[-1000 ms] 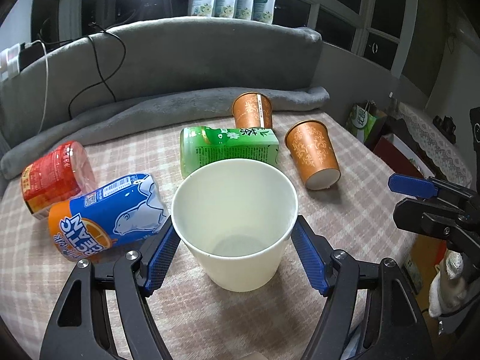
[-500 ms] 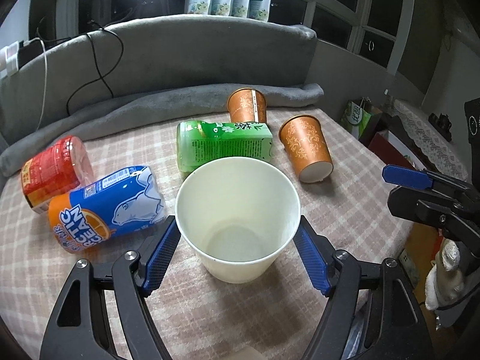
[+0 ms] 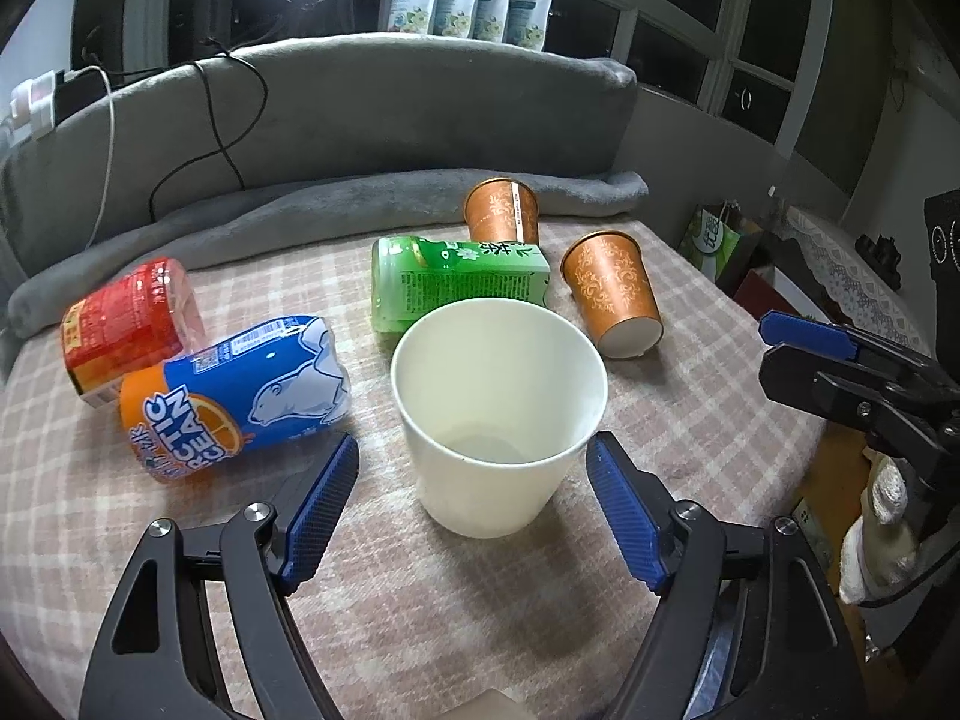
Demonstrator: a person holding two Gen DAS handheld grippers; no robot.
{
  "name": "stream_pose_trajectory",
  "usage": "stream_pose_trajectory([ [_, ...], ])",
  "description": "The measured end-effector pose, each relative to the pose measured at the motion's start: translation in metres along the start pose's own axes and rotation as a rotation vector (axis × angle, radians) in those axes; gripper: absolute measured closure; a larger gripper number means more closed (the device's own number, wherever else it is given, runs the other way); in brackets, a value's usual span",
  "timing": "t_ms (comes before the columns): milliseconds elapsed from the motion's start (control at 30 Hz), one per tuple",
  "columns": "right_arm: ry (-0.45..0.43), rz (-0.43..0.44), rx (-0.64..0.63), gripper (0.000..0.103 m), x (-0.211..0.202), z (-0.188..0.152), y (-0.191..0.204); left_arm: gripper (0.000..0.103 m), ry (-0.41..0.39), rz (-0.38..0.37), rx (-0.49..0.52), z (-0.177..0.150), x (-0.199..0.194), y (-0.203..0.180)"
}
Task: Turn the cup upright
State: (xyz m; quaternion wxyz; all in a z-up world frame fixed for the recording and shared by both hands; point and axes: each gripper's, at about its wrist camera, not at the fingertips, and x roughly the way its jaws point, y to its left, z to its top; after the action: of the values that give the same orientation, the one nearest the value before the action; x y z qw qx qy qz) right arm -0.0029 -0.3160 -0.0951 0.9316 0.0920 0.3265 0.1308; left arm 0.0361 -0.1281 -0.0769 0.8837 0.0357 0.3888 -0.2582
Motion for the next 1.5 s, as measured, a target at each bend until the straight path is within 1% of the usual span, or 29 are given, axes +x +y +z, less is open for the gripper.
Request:
stream_pose_trajectory([
  [100, -0.026, -0.025, -0.003, 0.019, -0.004, 0.002, 0.001, 0.025, -0.014, 0.001, -0.003, -0.001, -0.010, 0.002],
  [200, -0.062, -0.076, -0.026, 0.019, -0.008, 0.004, 0.005, 0.025, -0.041, 0.017, -0.012, -0.005, -0.025, 0.008],
  [300, -0.101, -0.128, -0.047, 0.019, -0.011, 0.006, 0.011, 0.025, -0.101, 0.056, -0.039, -0.008, -0.047, 0.017],
  [333, -0.112, -0.138, -0.049, 0.018, -0.012, 0.007, 0.012, 0.025, -0.137, 0.084, -0.052, -0.009, -0.056, 0.021],
  [367, -0.126, -0.149, -0.051, 0.014, -0.013, 0.008, 0.013, 0.025, -0.173, 0.112, -0.065, -0.010, -0.065, 0.025],
  [400, -0.143, -0.163, -0.053, 0.013, -0.015, 0.008, 0.015, 0.024, -0.205, 0.137, -0.076, -0.009, -0.073, 0.028],
  [633, -0.235, -0.259, -0.038, 0.013, -0.022, 0.018, 0.022, 0.024, -0.473, 0.340, -0.143, -0.012, -0.130, 0.042],
  [700, -0.261, -0.298, -0.040, 0.013, -0.025, 0.020, 0.024, 0.021, -0.522, 0.372, -0.155, -0.014, -0.141, 0.043],
  [733, -0.270, -0.311, -0.041, 0.012, -0.025, 0.021, 0.025, 0.021, -0.550, 0.390, -0.159, -0.015, -0.146, 0.044],
  [767, -0.280, -0.322, -0.040, 0.008, -0.026, 0.023, 0.026, 0.021, -0.574, 0.411, -0.162, -0.015, -0.150, 0.044],
  [800, -0.295, -0.335, -0.039, 0.001, -0.028, 0.023, 0.027, 0.021, -0.586, 0.424, -0.163, -0.016, -0.152, 0.044],
  [833, -0.310, -0.348, -0.041, 0.000, -0.029, 0.023, 0.027, 0.021, -0.595, 0.435, -0.161, -0.016, -0.154, 0.044],
  [1000, -0.345, -0.404, -0.064, 0.000, -0.031, 0.025, 0.033, 0.020, -0.594, 0.442, -0.172, -0.015, -0.153, 0.045],
  [1133, -0.349, -0.407, -0.066, 0.000, -0.032, 0.026, 0.034, 0.020, -0.591, 0.438, -0.183, -0.016, -0.153, 0.044],
  [1300, -0.348, -0.402, -0.056, 0.000, -0.032, 0.026, 0.033, 0.017, -0.594, 0.436, -0.174, -0.017, -0.154, 0.042],
  [1500, -0.351, -0.404, -0.056, 0.000, -0.032, 0.026, 0.032, 0.017, -0.594, 0.434, -0.171, -0.017, -0.156, 0.041],
])
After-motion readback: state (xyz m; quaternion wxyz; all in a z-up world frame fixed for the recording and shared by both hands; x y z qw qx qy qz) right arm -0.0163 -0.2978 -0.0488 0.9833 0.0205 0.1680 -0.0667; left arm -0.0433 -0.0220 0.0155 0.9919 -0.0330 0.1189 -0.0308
